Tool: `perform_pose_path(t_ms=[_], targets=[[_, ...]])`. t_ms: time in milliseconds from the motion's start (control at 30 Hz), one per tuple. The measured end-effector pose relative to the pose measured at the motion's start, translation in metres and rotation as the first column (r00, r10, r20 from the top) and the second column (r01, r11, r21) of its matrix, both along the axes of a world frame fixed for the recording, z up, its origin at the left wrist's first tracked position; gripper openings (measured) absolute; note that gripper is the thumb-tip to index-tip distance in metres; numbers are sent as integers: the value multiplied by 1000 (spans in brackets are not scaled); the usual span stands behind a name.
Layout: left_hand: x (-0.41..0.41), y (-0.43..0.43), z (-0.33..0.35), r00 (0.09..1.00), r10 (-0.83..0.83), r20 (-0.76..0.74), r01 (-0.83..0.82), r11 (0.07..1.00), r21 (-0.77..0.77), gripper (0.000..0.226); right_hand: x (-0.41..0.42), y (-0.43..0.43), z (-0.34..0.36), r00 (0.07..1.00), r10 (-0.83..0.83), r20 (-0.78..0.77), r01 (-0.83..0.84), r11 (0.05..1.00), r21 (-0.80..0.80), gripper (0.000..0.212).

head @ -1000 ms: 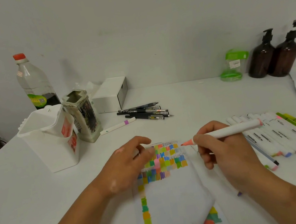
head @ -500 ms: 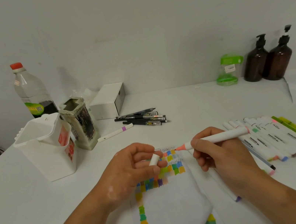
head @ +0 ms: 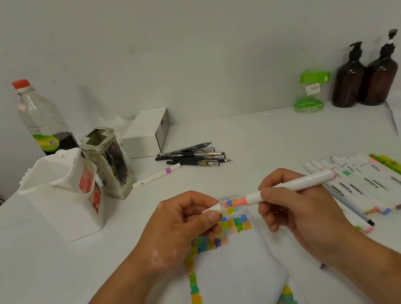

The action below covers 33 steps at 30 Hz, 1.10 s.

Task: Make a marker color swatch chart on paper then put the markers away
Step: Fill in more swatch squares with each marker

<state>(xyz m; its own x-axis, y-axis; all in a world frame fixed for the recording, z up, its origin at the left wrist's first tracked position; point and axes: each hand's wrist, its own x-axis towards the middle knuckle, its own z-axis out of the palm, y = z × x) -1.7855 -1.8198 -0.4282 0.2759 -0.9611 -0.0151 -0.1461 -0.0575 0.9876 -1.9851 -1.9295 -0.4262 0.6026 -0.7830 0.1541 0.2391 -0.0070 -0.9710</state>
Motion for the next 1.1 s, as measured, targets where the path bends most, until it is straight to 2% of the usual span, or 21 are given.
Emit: perform_pose_path(t_ms=[200,333,500,633,733,833,900,1000,1033,1100], targets=[[-1,-1,-1,1000,-22,-21,22,1000,1,25,0,1,-1,1000,30,-1,-30,999,-10,7],[-5,0,-1,998,-56,-28,56,998,-18,24,2,8,0,996,59,-70,-63,996,-60,4],[-5,1,0,997,-72,-24,70,996,-61,22,4,12,2,991,40,-126,-56,990,-127,19],[-4,2,2,994,-103,-27,100,990,-101,17,5,17,6,993,47,-106,-59,992,-107,12],[-1,2,1,991,-126,-40,121,986,-113,16,6,18,4,991,63,-120,-80,986,-144,16],[3,1,-2,992,-126,-19,123,988,-95,18,4,17,6,986,96,-134,-121,975,-188,6],[8,0,-4,996,-91,0,90,992,-85,24,-2,12,7,971,191,-141,-216,958,-190,24],[19,1,-4,1000,-3,-14,2,997,-79,35,-11,5,10,899,419,-129,-430,900,-73,61],[22,1,-4,1000,14,-27,-16,997,-76,37,-12,4,12,875,464,-140,-473,880,-39,67],[23,1,-4,999,4,-37,-7,997,-71,34,-10,5,14,860,449,-242,-468,884,-22,53]])
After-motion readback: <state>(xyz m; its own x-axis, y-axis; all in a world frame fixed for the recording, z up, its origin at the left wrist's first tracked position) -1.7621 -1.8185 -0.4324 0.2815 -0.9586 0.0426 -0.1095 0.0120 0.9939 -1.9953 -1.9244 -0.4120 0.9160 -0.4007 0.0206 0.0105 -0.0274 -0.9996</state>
